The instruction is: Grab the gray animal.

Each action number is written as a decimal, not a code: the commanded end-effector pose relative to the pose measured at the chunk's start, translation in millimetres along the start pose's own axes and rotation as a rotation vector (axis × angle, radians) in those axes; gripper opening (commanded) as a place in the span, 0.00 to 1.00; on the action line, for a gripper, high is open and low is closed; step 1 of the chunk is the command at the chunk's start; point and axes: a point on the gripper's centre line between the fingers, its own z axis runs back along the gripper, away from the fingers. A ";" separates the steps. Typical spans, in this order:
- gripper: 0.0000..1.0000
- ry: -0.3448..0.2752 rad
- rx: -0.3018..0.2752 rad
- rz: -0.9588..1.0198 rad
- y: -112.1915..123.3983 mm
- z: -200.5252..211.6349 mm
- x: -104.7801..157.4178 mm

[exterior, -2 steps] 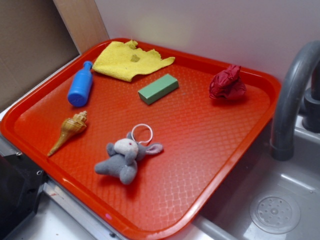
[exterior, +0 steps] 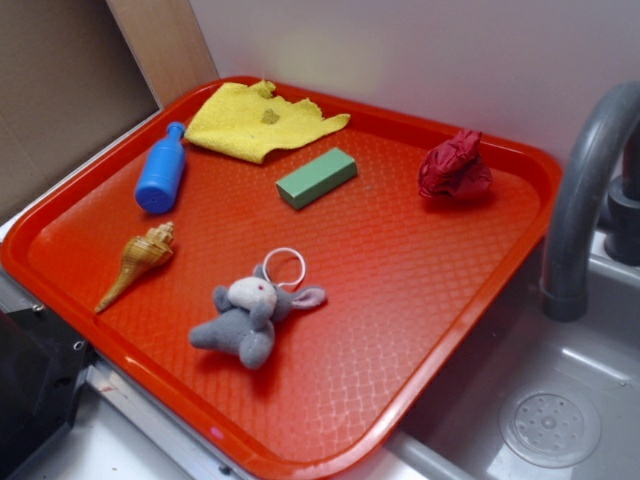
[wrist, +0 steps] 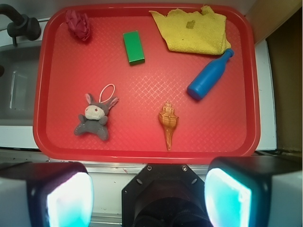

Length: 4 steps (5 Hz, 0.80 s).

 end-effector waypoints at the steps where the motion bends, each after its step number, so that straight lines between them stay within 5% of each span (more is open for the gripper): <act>1: 1.00 0.011 -0.003 -0.051 -56.3 -38.0 10.2; 2: 1.00 0.027 0.031 -0.062 -83.1 -58.3 11.6; 4: 1.00 -0.070 0.077 0.115 -95.4 -112.2 17.6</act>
